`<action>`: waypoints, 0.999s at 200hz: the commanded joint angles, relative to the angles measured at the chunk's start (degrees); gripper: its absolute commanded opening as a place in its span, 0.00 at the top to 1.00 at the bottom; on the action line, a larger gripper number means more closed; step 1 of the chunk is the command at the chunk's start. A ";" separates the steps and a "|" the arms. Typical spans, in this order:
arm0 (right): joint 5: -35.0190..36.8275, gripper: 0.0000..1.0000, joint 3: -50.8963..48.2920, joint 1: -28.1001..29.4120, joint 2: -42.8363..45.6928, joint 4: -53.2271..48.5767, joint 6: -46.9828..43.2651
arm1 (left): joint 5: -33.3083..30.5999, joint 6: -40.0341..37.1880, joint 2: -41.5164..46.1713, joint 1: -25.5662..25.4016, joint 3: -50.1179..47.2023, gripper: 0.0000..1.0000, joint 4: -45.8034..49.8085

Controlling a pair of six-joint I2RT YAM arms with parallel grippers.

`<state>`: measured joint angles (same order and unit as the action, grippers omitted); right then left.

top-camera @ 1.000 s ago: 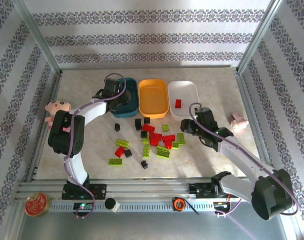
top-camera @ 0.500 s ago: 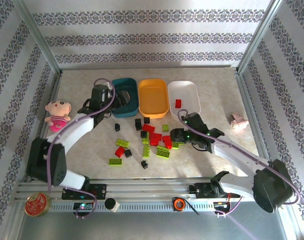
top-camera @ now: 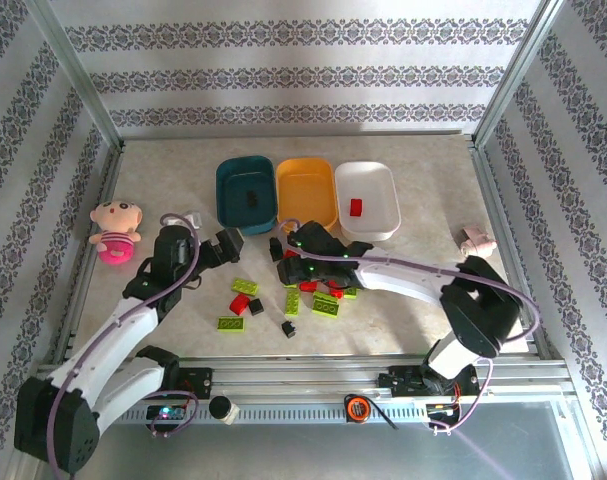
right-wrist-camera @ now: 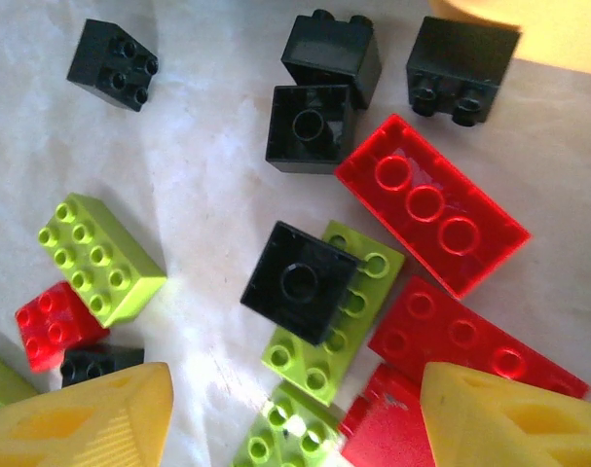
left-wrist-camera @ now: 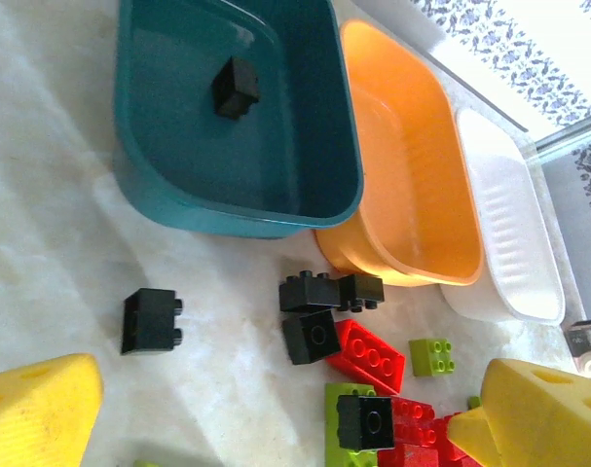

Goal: Sort the legos into containers by color
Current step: Pick up the lego from the lego.

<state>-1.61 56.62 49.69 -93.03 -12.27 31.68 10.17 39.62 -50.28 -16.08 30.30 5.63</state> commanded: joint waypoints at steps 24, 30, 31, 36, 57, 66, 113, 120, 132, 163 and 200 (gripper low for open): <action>7.68 0.37 5.27 2.31 -6.46 -3.33 3.20 | -7.66 -0.14 8.24 -0.28 -2.52 0.00 7.26; 8.52 0.38 5.93 2.51 -6.99 -3.52 3.21 | -8.23 -0.15 8.85 -0.28 -2.74 0.00 7.66; 8.62 0.38 5.99 2.51 -7.12 -3.62 3.21 | -8.28 -0.15 8.96 -0.28 -2.81 0.00 7.74; 9.04 0.38 6.27 2.68 -7.51 -3.68 3.29 | -8.47 -0.28 9.33 -0.28 -3.00 0.00 7.94; 9.67 0.38 7.56 3.19 -8.71 -3.72 3.32 | -8.67 -0.43 10.20 -0.32 -3.56 0.00 8.23; 10.44 0.38 8.56 3.55 -9.27 -4.28 3.22 | -8.72 -0.42 10.27 -0.29 -3.77 0.00 8.21; 14.03 0.42 13.31 4.17 -13.63 -10.46 3.22 | -9.44 -1.00 10.47 -0.29 -4.20 0.00 8.35; 14.24 0.43 13.51 4.27 -13.89 -10.87 3.26 | -9.71 -1.03 10.54 -0.34 -4.20 0.00 8.50; 14.46 0.44 14.05 4.58 -14.49 -11.50 2.99 | -10.10 -1.17 10.73 -0.30 -4.33 0.00 8.69; 14.71 0.49 15.77 4.89 -16.32 -12.93 2.46 | -10.94 -1.10 10.86 -0.31 -4.93 0.01 8.61; 15.11 0.62 15.72 4.89 -15.05 -12.51 1.48 | -11.14 -1.13 10.89 -0.36 -4.79 0.00 8.96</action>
<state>11.64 71.09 54.17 -108.75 -23.70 34.22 0.30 39.44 -40.01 -16.08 25.71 13.08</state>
